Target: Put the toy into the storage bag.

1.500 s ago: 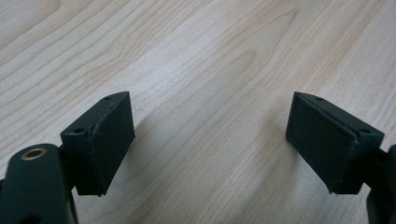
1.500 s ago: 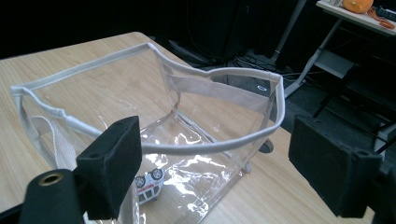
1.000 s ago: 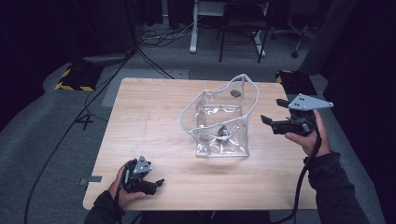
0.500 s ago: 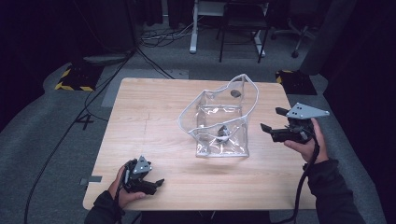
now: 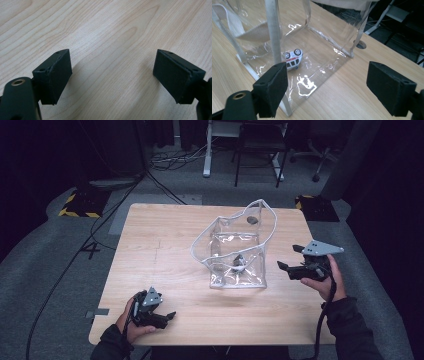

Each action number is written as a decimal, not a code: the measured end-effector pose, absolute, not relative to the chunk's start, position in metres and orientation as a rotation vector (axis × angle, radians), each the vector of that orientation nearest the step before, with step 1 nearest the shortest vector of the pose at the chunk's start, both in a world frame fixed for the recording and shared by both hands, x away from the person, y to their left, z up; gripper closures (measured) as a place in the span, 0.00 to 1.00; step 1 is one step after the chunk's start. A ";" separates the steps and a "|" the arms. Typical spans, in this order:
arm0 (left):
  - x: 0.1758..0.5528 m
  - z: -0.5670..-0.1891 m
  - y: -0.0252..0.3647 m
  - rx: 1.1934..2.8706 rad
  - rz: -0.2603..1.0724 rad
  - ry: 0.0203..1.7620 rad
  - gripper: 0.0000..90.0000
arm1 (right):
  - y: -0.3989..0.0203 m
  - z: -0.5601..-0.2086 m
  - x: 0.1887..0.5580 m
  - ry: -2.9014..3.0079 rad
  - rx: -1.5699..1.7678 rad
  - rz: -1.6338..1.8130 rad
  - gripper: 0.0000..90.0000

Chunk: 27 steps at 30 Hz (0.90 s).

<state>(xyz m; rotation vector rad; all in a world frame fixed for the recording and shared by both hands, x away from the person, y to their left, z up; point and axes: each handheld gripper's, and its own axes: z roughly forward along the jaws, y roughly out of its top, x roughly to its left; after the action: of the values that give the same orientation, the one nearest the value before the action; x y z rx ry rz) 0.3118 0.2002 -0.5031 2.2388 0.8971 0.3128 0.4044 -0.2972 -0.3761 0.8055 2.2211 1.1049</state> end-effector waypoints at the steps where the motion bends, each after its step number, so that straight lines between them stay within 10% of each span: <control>1: 0.312 -0.503 0.200 2.239 0.313 0.897 0.18 | -0.298 -0.379 0.405 2.221 0.808 1.101 0.20; 27: 0.313 -0.503 0.200 2.240 0.321 0.901 0.17 | -0.314 -0.433 0.391 2.306 0.830 0.929 0.20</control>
<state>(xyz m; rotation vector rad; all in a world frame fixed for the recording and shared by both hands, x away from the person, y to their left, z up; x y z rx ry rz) 0.3126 0.2001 -0.5029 2.2398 0.9007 0.3206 0.3915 -0.3141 -0.4334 0.8304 2.3061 0.9290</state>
